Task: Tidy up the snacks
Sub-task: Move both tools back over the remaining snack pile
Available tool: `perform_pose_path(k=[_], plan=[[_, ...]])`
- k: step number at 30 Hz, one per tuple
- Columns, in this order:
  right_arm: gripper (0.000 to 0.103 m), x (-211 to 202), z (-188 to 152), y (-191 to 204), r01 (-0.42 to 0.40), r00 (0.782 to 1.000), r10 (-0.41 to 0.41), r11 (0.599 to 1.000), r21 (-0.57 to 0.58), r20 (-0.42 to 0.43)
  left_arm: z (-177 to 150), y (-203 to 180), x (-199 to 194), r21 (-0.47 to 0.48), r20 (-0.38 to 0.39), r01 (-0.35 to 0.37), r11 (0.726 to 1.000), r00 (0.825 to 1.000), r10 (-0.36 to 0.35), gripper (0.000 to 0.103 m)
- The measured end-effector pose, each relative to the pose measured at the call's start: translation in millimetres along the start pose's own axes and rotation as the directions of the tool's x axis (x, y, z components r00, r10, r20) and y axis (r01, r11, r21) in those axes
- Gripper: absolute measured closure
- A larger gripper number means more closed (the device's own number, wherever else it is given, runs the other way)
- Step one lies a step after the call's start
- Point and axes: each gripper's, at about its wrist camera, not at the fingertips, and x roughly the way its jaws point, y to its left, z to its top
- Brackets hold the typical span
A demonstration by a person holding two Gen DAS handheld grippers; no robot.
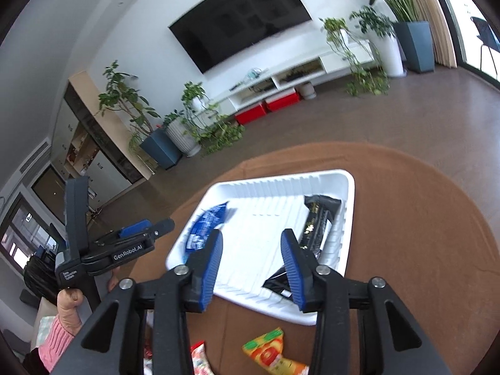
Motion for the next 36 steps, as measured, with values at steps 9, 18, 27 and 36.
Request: perform_pose_path(k=[9, 18, 27, 36], plan=[[0.048, -72.1, -34.2, 43.4, 0.007, 0.996, 0.006, 0.991, -0.135, 0.092, -91.1, 56.5, -103.2, -0.118, 0.008, 0.023, 0.993, 1.0, -0.022, 0.04], [0.043, -104.9, -101.6, 52.8, 0.071, 0.997, -0.059, 0.953, -0.294, 0.049, -188.5, 102.6, -152.9, -0.215, -0.039, -0.009, 0.976, 0.999, 0.001, 0.04], [0.043, -100.9, -144.8, 45.8, 0.123, 0.987, -0.156, 0.902, -0.413, -0.047, -251.3, 118.0, -153.2, -0.29, -0.119, -0.028, 0.957, 0.993, -0.007, 0.04], [0.04, -99.8, -150.1, 44.8, 0.139, 0.983, -0.179, 0.889, -0.437, -0.051, -258.4, 103.6, -151.3, -0.274, -0.142, 0.005, 0.962, 0.989, -0.045, 0.04]])
